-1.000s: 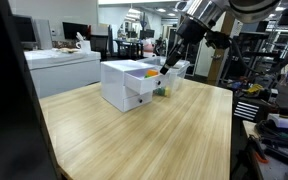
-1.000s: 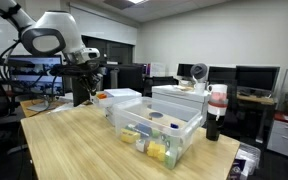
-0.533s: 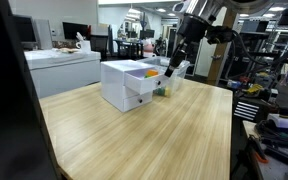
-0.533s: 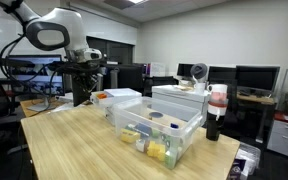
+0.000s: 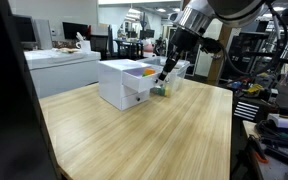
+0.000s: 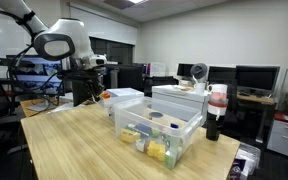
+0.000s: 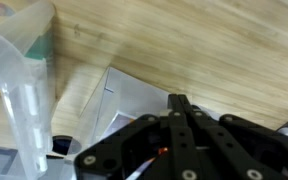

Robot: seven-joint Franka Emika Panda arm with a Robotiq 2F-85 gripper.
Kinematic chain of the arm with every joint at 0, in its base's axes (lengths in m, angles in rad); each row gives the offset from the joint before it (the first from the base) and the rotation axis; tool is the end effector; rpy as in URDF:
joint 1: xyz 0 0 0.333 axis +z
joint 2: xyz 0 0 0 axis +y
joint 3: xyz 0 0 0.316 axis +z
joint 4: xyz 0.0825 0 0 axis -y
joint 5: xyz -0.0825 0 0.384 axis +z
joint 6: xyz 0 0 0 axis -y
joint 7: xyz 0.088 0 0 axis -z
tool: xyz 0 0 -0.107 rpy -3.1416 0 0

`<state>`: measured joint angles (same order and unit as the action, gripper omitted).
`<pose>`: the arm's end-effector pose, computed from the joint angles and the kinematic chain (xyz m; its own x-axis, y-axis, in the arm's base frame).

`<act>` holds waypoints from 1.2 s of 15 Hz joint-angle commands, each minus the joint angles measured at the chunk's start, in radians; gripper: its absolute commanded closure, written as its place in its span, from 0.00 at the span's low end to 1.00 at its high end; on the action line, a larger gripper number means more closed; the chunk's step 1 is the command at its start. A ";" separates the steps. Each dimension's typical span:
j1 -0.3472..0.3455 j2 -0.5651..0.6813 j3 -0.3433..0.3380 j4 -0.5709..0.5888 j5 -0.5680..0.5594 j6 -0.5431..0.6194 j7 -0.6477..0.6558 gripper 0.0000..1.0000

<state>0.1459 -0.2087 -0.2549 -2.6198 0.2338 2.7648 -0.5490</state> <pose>0.4483 -0.0577 0.3541 0.9034 0.2125 0.3724 0.2334 -0.9723 -0.0114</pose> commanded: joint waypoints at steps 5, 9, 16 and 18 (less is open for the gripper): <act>0.107 0.031 -0.035 -0.003 0.159 0.260 -0.108 0.95; 0.139 0.057 -0.061 0.000 0.164 0.341 -0.115 0.95; 0.128 0.003 -0.106 0.084 0.135 -0.024 -0.067 0.95; 0.121 0.026 -0.113 0.102 0.123 -0.060 -0.054 0.95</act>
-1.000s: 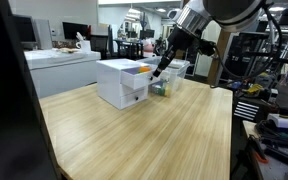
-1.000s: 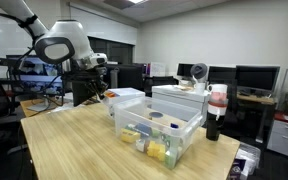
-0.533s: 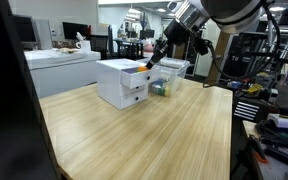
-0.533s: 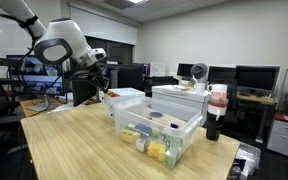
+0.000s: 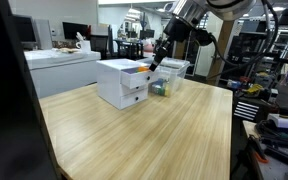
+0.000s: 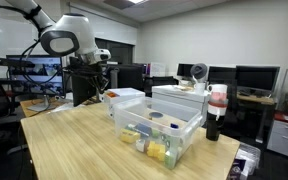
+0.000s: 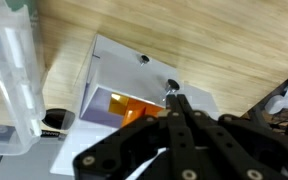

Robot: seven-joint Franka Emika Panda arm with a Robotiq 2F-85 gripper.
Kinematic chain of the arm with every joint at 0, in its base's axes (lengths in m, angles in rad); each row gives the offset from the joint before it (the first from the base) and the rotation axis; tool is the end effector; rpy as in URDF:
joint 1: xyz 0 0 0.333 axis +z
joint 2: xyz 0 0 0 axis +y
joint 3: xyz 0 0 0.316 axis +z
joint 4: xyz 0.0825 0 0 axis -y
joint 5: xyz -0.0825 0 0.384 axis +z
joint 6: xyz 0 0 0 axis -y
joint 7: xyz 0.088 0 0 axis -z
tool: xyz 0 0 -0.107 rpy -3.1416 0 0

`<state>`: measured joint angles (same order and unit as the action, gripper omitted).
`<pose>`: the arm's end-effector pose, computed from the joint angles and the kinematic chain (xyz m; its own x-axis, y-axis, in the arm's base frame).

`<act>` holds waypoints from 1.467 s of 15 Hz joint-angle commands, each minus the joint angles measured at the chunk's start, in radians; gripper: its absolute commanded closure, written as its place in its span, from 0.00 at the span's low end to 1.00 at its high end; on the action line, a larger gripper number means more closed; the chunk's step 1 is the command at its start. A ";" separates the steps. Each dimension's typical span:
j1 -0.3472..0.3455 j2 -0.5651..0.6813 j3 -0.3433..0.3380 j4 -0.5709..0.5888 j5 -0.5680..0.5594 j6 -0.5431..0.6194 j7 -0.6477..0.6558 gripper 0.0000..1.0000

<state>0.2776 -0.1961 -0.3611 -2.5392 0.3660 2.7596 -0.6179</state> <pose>0.4716 -0.0547 0.3789 0.8765 0.1729 0.4494 0.2272 -0.9714 -0.0694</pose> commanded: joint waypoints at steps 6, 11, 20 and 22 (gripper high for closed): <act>-0.099 0.146 0.067 0.063 0.001 0.033 0.029 0.95; -0.072 0.184 0.080 0.062 0.107 0.201 -0.020 0.95; -0.056 0.251 0.091 0.099 0.203 0.344 -0.052 0.95; -0.062 0.267 0.093 0.109 0.195 0.355 -0.043 0.95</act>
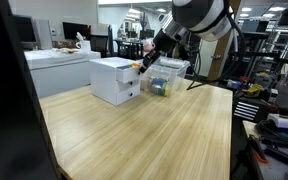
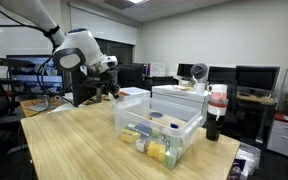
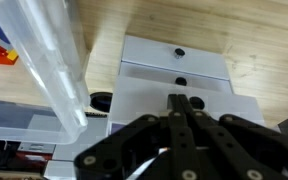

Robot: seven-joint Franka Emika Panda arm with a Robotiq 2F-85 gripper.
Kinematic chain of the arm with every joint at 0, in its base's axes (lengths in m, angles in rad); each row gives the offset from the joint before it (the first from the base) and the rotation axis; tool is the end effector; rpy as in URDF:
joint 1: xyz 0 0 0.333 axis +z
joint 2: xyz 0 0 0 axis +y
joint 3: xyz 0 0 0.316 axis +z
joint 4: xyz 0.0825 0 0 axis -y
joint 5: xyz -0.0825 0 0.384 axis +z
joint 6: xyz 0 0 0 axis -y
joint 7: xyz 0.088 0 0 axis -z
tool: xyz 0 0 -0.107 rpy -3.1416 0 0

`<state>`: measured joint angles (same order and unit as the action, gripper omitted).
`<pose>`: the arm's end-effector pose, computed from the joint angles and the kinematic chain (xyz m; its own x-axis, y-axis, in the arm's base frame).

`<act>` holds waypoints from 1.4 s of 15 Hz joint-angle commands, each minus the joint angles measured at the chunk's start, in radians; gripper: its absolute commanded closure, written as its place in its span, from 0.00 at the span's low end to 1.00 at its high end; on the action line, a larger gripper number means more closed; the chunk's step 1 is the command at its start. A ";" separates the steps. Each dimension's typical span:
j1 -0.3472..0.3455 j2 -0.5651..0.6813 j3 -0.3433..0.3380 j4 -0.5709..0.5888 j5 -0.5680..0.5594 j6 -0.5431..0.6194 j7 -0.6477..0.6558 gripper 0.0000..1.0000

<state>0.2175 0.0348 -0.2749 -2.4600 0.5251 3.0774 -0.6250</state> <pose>0.5112 -0.0699 0.3428 0.8282 0.0586 0.5573 0.0443 -0.9983 0.0391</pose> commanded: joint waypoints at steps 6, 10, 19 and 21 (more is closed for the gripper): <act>-0.005 -0.054 0.001 0.052 0.031 -0.106 0.003 0.95; -0.010 -0.080 -0.014 0.101 0.006 -0.186 0.035 0.95; -0.012 0.063 -0.020 0.190 0.156 -0.203 -0.041 0.95; -0.021 0.099 -0.018 0.201 0.165 -0.223 -0.044 0.95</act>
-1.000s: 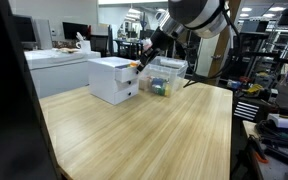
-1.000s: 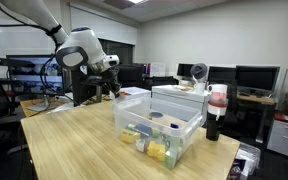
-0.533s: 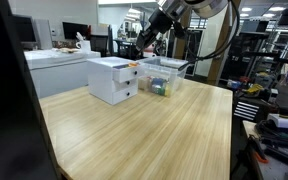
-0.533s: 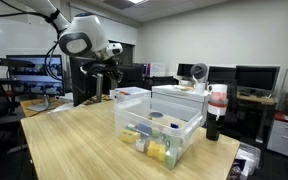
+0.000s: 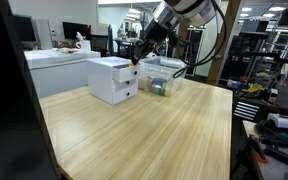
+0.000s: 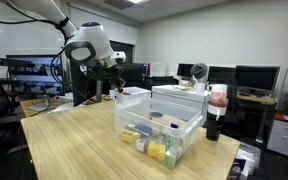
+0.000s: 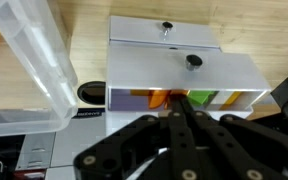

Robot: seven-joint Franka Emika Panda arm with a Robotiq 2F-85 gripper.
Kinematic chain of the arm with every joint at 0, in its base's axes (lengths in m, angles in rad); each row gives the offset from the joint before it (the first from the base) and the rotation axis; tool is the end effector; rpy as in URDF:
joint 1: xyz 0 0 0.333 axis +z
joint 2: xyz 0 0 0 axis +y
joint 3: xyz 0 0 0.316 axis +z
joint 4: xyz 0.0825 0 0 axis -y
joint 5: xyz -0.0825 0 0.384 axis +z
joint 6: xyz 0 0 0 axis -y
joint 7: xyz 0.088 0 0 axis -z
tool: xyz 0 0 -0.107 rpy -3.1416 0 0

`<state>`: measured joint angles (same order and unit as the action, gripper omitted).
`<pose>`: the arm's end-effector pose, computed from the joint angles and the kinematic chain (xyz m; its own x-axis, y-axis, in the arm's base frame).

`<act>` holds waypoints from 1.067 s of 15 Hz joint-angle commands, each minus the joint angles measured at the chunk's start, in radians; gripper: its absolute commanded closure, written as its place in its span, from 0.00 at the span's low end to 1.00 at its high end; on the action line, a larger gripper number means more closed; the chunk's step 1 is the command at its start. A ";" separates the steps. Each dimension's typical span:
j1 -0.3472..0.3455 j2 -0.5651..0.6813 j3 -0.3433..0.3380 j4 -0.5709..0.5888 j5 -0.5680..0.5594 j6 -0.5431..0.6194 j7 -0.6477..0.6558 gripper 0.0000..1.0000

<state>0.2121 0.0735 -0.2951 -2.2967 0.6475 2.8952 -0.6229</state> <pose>0.5487 -0.0803 0.3700 0.8364 -0.0671 0.5440 -0.0098 -0.9941 -0.1076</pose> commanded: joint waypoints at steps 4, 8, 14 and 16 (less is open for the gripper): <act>-0.011 0.086 -0.026 0.067 -0.025 -0.095 0.022 0.95; -0.005 0.072 -0.043 0.079 -0.043 -0.141 0.025 0.95; 0.006 -0.043 -0.049 0.042 -0.069 -0.145 0.016 0.95; 0.006 -0.075 -0.050 0.039 -0.097 -0.149 0.023 0.95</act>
<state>0.2137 0.0809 -0.3369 -2.2209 0.5979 2.7748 -0.6162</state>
